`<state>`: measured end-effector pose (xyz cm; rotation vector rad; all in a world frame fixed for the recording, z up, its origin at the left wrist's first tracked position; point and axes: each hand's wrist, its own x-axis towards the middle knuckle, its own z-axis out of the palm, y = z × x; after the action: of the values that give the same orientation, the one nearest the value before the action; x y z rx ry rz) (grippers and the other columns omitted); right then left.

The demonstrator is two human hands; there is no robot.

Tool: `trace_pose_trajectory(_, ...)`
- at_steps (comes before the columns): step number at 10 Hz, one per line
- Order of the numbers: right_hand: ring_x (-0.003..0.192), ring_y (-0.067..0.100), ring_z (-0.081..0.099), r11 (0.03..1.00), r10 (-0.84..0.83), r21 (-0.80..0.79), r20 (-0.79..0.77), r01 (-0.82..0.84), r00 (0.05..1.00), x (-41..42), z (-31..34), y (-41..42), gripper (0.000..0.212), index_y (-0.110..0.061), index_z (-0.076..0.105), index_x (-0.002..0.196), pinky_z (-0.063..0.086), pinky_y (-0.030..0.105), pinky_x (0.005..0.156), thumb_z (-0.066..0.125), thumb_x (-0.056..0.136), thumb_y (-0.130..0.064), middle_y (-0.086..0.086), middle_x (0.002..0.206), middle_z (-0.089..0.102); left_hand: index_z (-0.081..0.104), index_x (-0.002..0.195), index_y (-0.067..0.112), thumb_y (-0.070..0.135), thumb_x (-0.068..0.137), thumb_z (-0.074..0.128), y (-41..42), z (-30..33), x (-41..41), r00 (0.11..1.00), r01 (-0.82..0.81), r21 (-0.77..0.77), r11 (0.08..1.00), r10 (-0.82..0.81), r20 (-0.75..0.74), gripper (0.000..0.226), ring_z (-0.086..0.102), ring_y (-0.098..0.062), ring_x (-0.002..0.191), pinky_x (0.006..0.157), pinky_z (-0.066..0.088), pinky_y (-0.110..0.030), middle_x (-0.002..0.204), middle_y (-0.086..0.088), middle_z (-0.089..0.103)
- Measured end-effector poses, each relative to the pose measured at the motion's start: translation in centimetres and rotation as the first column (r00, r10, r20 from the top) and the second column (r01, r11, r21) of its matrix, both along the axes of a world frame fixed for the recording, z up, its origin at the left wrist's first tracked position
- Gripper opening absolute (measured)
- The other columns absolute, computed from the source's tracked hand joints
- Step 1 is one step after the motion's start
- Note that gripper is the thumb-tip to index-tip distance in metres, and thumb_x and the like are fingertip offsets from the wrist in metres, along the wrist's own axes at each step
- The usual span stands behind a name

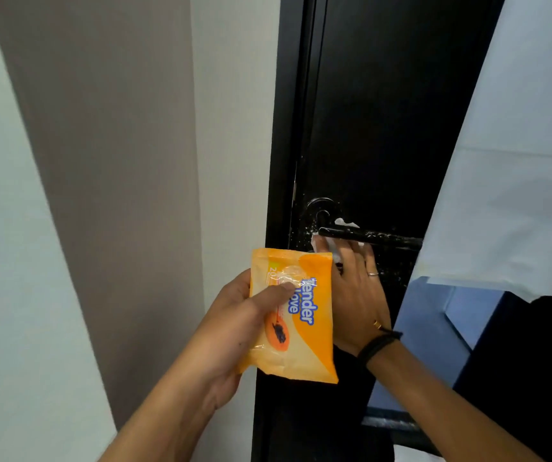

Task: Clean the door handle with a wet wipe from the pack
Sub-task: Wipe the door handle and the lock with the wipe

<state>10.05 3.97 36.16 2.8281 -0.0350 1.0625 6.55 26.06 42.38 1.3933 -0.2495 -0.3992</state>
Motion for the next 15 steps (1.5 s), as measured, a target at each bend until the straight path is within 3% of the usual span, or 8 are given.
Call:
trace_pose_trajectory(2,0.146,0.03,0.021,0.983,-0.011,0.182,0.056,0.0,0.998,-0.7,1.1,3.7,0.091,-0.018,0.023,0.162,0.031,0.054,0.123,0.062,0.09,-0.058,0.007,0.151,0.032,0.07,0.119,0.023,0.028,0.098,0.069,1.9,2.1,2.1,0.995,-0.032,0.071,0.997,0.024,0.102,0.022,0.081,-0.026,0.092,0.084,0.066,-0.045,0.102,-0.003,0.084)
trace_pose_trajectory(5,0.142,0.028,0.023,0.978,0.029,0.202,0.115,-0.052,0.993,-0.3,1.3,6.9,0.1,-0.006,0.042,0.151,0.038,0.063,0.114,0.092,0.07,-0.035,0.02,0.155,0.043,0.068,0.12,0.03,0.036,0.095,0.073,3.3,2.5,3.1,0.982,-0.087,0.107,0.99,0.067,0.179,0.027,0.08,-0.023,0.096,0.092,0.065,-0.053,0.108,0.002,0.082)
trace_pose_trajectory(7,0.121,0.044,0.062,0.986,0.056,0.135,0.31,-0.102,0.949,-0.1,0.7,7.9,0.11,-0.013,0.036,0.138,0.048,0.068,0.099,0.102,0.051,-0.026,0.012,0.14,0.042,0.064,0.126,0.031,0.04,0.096,0.071,3.3,2.0,3.2,0.986,-0.075,0.111,0.991,0.057,0.158,0.032,0.079,-0.022,0.099,0.093,0.064,-0.051,0.115,0.003,0.079)
trace_pose_trajectory(8,0.125,0.042,0.05,0.98,0.097,0.127,0.38,-0.155,0.92,-0.1,1.1,8.2,0.079,-0.018,0.042,0.126,0.046,0.071,0.098,0.092,0.065,-0.026,0.007,0.135,0.038,0.063,0.127,0.032,0.04,0.096,0.071,3.4,1.8,3.2,0.986,-0.063,0.14,0.988,0.04,0.159,0.033,0.078,-0.022,0.1,0.094,0.064,-0.052,0.117,0.003,0.078)
trace_pose_trajectory(10,0.131,0.053,0.052,0.947,0.114,0.243,0.352,-0.208,0.929,-0.2,1.8,8.8,0.068,-0.032,0.041,0.137,0.05,0.068,0.095,0.067,0.079,-0.055,0.005,0.143,0.037,0.061,0.13,0.034,0.044,0.095,0.071,3.4,1.6,3.2,0.987,-0.042,0.172,0.984,0.014,0.162,0.038,0.078,-0.023,0.103,0.095,0.063,-0.053,0.121,0.004,0.077)
trace_pose_trajectory(11,0.149,0.038,0.035,0.934,0.153,0.283,0.23,-0.217,0.961,0.5,0.6,7.6,0.097,-0.049,0.024,0.147,0.041,0.061,0.114,0.031,0.067,-0.103,0.008,0.16,0.037,0.06,0.131,0.033,0.044,0.095,0.071,3.4,1.5,3.3,0.986,-0.038,0.181,0.983,0.008,0.165,0.039,0.078,-0.023,0.104,0.095,0.063,-0.053,0.122,0.003,0.076)
trace_pose_trajectory(13,0.156,0.033,0.02,0.852,0.187,0.442,0.241,-0.279,0.952,1.0,1.8,8.0,0.074,-0.062,-0.016,0.146,0.03,0.059,0.12,0.029,0.089,-0.078,0.005,0.17,0.018,0.061,0.129,0.033,0.041,0.096,0.07,3.4,1.5,3.3,0.985,-0.027,0.185,0.982,-0.005,0.173,0.035,0.078,-0.021,0.102,0.095,0.063,-0.051,0.12,0.004,0.077)
trace_pose_trajectory(15,0.135,0.041,0.046,0.906,0.002,0.402,0.305,-0.131,0.952,1.2,0.7,5.2,0.069,-0.027,0.03,0.152,0.049,0.062,0.101,0.054,0.089,-0.017,0.015,0.151,0.039,0.061,0.128,0.033,0.04,0.097,0.07,3.3,1.5,3.3,0.984,-0.031,0.199,0.979,-0.006,0.181,0.034,0.078,-0.02,0.101,0.095,0.063,-0.05,0.119,0.004,0.077)
